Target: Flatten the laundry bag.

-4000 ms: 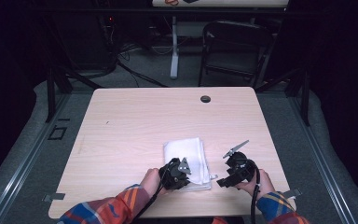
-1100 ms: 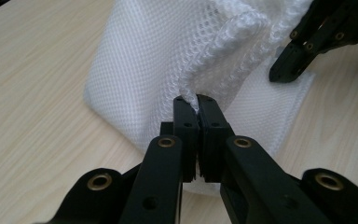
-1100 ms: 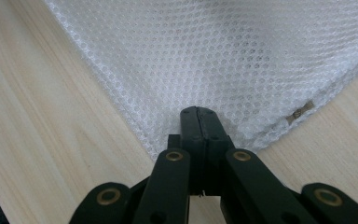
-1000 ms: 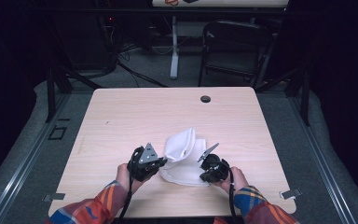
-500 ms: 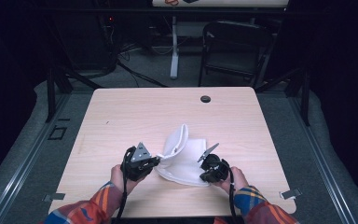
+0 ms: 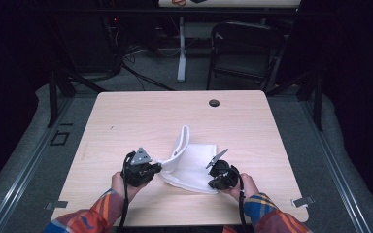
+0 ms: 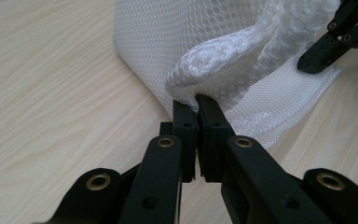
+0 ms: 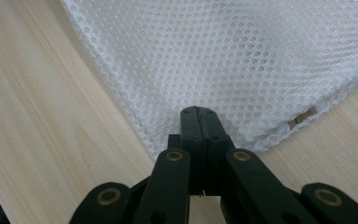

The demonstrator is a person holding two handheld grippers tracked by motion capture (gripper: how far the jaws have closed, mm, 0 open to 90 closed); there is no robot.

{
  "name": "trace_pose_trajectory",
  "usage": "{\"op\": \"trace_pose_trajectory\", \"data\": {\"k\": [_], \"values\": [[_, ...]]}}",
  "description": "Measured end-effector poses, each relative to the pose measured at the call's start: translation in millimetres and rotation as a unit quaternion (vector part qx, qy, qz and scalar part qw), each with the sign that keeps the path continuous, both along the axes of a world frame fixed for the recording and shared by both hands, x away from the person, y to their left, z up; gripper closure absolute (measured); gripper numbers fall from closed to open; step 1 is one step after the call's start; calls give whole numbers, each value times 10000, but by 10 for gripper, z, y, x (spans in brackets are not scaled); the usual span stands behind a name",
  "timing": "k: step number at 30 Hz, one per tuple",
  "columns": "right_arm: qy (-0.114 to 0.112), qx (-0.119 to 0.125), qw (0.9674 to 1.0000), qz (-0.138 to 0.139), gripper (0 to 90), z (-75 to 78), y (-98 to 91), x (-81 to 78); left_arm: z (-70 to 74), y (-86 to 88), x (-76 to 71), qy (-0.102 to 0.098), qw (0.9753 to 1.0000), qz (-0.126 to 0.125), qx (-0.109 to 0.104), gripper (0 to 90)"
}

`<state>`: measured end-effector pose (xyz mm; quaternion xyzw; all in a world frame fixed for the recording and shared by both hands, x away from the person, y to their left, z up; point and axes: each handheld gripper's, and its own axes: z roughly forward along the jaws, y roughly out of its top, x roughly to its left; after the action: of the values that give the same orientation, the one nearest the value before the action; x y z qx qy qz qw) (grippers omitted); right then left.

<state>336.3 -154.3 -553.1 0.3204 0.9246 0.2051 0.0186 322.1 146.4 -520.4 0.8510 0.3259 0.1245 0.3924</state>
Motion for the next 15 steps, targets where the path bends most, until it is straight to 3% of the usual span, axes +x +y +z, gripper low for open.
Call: {"op": "trace_pose_trajectory", "data": {"k": [15], "values": [[51, 97, 9999, -42, 900, -8, -8, 5, -54, 120, 69, 339, 9992, 197, 73, 880]]}}
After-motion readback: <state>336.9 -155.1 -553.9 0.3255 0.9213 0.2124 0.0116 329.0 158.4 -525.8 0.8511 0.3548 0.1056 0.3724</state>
